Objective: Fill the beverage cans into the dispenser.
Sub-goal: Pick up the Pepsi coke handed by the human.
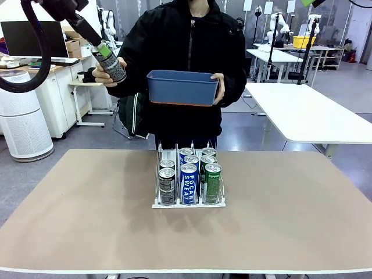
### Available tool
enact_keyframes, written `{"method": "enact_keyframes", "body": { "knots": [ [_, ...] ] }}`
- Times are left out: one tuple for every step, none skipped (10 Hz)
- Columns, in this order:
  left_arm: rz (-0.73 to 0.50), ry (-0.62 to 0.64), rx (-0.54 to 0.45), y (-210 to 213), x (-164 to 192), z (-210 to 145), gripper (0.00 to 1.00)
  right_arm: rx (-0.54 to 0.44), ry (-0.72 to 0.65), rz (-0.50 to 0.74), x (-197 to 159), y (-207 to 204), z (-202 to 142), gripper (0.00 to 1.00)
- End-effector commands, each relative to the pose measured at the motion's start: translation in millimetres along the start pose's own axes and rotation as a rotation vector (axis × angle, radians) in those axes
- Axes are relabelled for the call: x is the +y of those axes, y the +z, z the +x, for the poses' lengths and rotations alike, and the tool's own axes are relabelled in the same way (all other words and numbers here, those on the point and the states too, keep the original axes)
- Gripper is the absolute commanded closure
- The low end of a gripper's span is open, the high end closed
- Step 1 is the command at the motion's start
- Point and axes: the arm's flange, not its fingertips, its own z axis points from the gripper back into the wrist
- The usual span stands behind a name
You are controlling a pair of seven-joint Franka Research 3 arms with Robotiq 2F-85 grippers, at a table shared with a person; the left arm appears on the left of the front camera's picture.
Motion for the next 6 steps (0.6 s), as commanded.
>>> {"method": "enact_keyframes", "body": {
  "knots": [
    [-0.014, -0.009, -0.033, -7.4, 6.7, -10.8, 0.00, 0.000, -0.002, 0.003, 0.1, -0.8, -0.9, 0.00],
    [-0.024, -0.005, -0.030, -11.8, 5.8, -11.5, 0.00, 0.000, -0.002, 0.003, 0.1, -0.8, -0.9, 0.00],
    [-0.027, -0.003, -0.024, -15.9, 5.8, -12.5, 0.00, 0.000, -0.002, 0.003, 0.1, -0.8, -0.9, 0.00],
    [-0.029, -0.002, -0.024, -17.1, 9.2, -14.3, 0.00, 0.000, -0.002, 0.003, 0.1, -0.8, -0.9, 0.00],
    [-0.030, 0.003, -0.028, -18.0, 11.2, -15.8, 0.00, 0.000, -0.002, 0.003, 0.1, -0.8, -0.9, 0.00],
    [-0.027, 0.013, -0.036, -20.8, 10.8, -15.1, 0.00, 0.000, -0.002, 0.003, 0.1, -0.8, -0.9, 0.00]
  ]
}}
